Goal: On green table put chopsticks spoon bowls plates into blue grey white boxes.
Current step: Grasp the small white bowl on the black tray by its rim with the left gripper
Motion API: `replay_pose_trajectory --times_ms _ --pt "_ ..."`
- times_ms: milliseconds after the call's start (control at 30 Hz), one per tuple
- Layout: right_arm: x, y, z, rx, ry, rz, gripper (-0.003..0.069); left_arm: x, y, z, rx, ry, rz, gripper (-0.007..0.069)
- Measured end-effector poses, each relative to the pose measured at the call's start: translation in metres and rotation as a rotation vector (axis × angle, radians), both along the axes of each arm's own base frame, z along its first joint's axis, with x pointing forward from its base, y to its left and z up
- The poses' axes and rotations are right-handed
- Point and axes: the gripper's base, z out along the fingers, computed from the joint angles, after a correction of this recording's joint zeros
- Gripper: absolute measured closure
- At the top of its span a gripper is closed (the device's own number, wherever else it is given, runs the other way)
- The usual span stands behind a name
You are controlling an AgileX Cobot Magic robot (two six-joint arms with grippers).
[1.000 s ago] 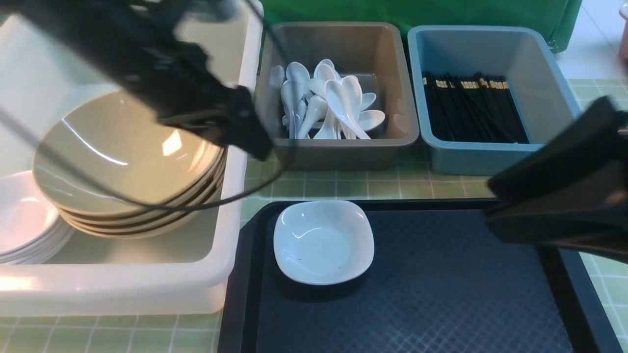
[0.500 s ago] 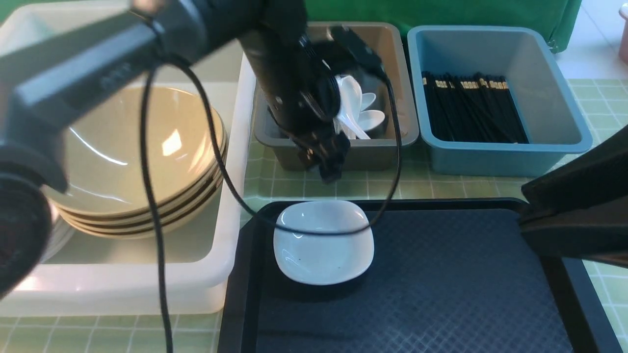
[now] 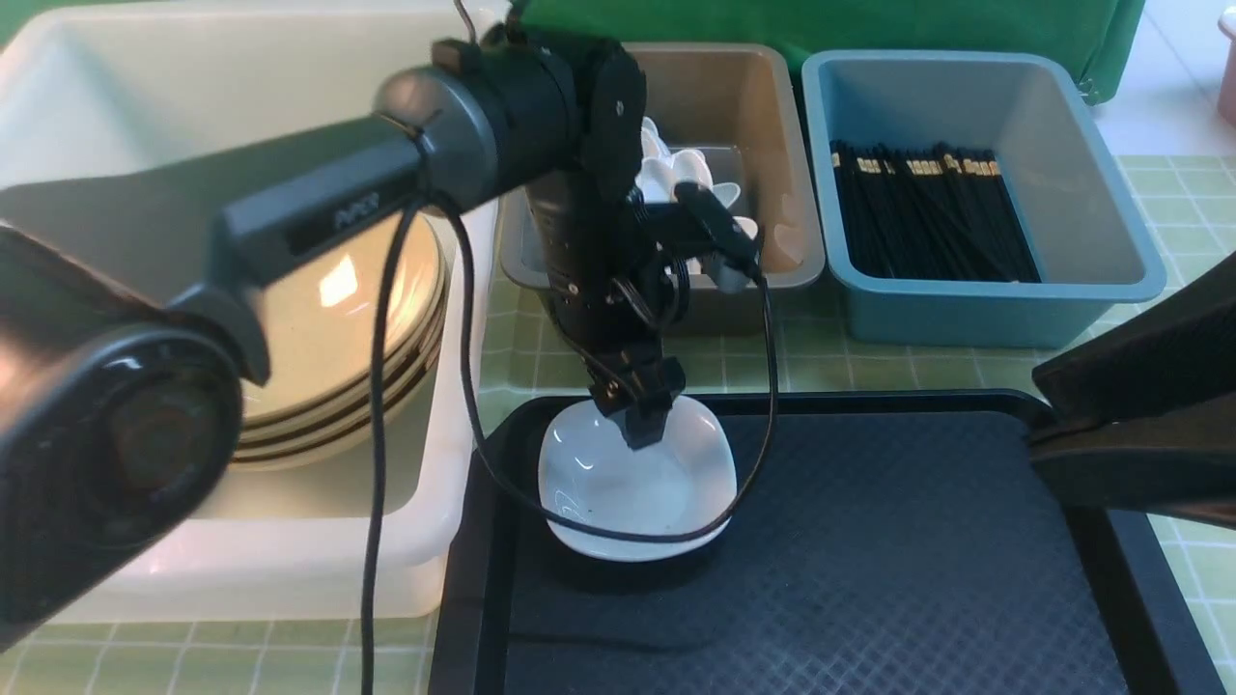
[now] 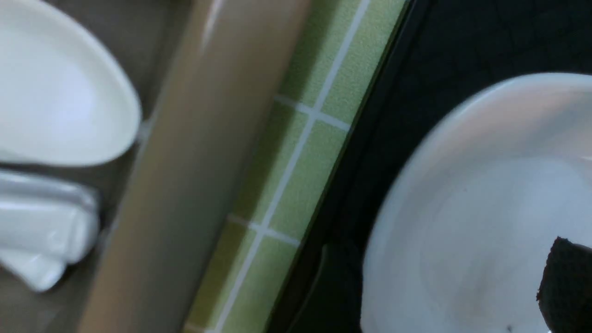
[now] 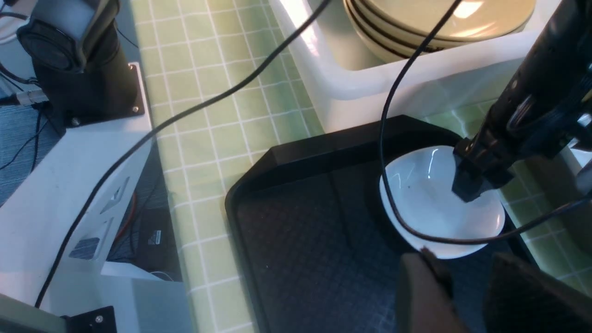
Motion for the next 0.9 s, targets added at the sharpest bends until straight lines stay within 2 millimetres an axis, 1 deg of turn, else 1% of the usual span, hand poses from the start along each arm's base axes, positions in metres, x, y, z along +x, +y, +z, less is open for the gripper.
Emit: replay_pose_trajectory --times_ms 100,167,200,233,367,467,500,533,567,600,633,900 --pt "-0.0002 -0.0001 -0.0002 -0.002 0.002 0.001 0.0444 0.0022 -0.0012 -0.0141 0.016 0.022 -0.007 0.0125" --pt "-0.0002 -0.0001 -0.0002 -0.002 0.002 0.001 0.0442 0.0018 -0.0027 -0.0139 0.0 0.028 -0.001 0.013" --pt "-0.0002 -0.0001 -0.0002 -0.002 0.002 0.001 0.0441 0.0013 -0.0036 -0.0138 -0.01 0.033 0.001 0.0155" --pt "-0.0002 -0.0001 -0.0002 -0.002 0.002 0.001 0.0441 0.0013 -0.0038 -0.0138 -0.012 0.033 0.002 0.016" --pt "-0.0003 -0.0002 -0.0005 -0.005 0.004 0.002 0.0438 0.0007 -0.0057 -0.013 -0.041 0.048 0.016 0.03" --pt "-0.0001 -0.0004 -0.0006 -0.008 0.002 0.001 0.0435 0.001 -0.006 -0.0129 -0.044 0.047 0.033 0.047" --pt "0.0 -0.0006 -0.0006 -0.01 0.0 0.0 0.0434 0.0012 -0.0061 -0.0134 -0.044 0.047 0.036 0.0503" --pt "0.0001 -0.0006 -0.0007 -0.011 0.0 -0.001 0.0433 0.0011 -0.006 -0.0133 -0.044 0.048 0.038 0.0564" --pt "0.0001 -0.0007 -0.0007 -0.012 -0.001 -0.001 0.0433 0.0011 -0.006 -0.0133 -0.044 0.048 0.038 0.0564" --pt "0.0003 -0.0009 -0.0008 -0.014 -0.003 -0.002 0.0432 0.0006 -0.0065 -0.0132 -0.049 0.055 0.049 0.0596" --pt "0.0004 -0.001 -0.0009 -0.016 -0.004 -0.003 0.0431 0.0005 -0.007 -0.0131 -0.054 0.058 0.057 0.0608" --pt "0.0008 -0.0014 -0.0011 -0.021 -0.007 -0.007 0.0423 0.0 -0.0078 -0.0141 -0.064 0.078 0.099 0.0607"
